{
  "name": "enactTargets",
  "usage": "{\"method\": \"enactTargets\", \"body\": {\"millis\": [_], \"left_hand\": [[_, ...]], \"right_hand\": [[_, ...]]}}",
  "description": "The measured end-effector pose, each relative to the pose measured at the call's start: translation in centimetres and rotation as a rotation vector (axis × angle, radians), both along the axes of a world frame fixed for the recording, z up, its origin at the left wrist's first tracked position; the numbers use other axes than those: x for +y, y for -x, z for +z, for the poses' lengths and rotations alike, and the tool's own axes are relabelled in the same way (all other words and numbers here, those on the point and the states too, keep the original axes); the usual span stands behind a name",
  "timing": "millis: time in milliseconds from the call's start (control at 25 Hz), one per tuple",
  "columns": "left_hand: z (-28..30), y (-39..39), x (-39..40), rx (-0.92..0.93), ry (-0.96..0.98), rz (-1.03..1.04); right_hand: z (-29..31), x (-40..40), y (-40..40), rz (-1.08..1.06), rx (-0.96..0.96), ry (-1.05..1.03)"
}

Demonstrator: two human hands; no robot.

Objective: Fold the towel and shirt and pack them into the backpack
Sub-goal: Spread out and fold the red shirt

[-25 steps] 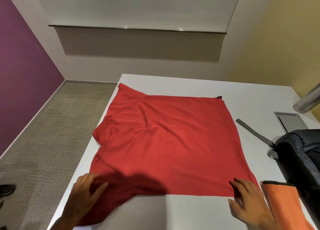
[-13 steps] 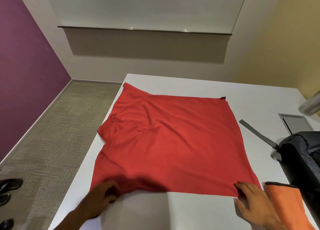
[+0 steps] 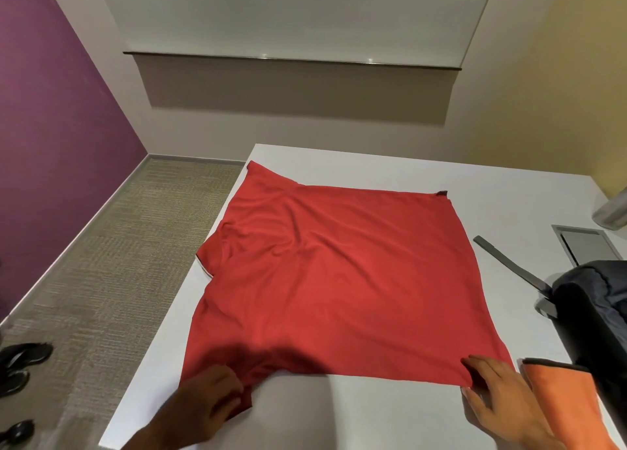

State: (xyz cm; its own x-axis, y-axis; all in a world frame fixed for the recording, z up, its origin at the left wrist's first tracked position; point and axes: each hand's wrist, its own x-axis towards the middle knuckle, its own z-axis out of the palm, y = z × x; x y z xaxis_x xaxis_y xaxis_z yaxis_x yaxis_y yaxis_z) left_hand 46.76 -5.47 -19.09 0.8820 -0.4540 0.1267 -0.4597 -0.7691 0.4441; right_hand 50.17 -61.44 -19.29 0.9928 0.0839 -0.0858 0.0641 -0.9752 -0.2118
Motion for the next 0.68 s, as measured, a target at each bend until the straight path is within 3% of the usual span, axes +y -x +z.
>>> {"method": "enactTargets", "body": {"millis": [80,280,480,680], "left_hand": [[-0.5,0.9,-1.0,-0.025,-0.107,-0.095],[-2.7,1.0,-1.9,-0.056,-0.231,-0.063],[-2.4,1.6,-0.6,-0.011,-0.287,-0.248],[-3.4,3.4,2.4,-0.038,-0.430,-0.155]], "right_hand": [[-0.1,-0.1,-0.1,-0.004,0.010,0.005],[-0.5,-0.5,-0.1,0.033,0.018,0.071],[-0.2,-1.0,-0.2,0.120,-0.014,0.149],[0.0,-2.5,-0.1,0.171,-0.053,0.209]]}}
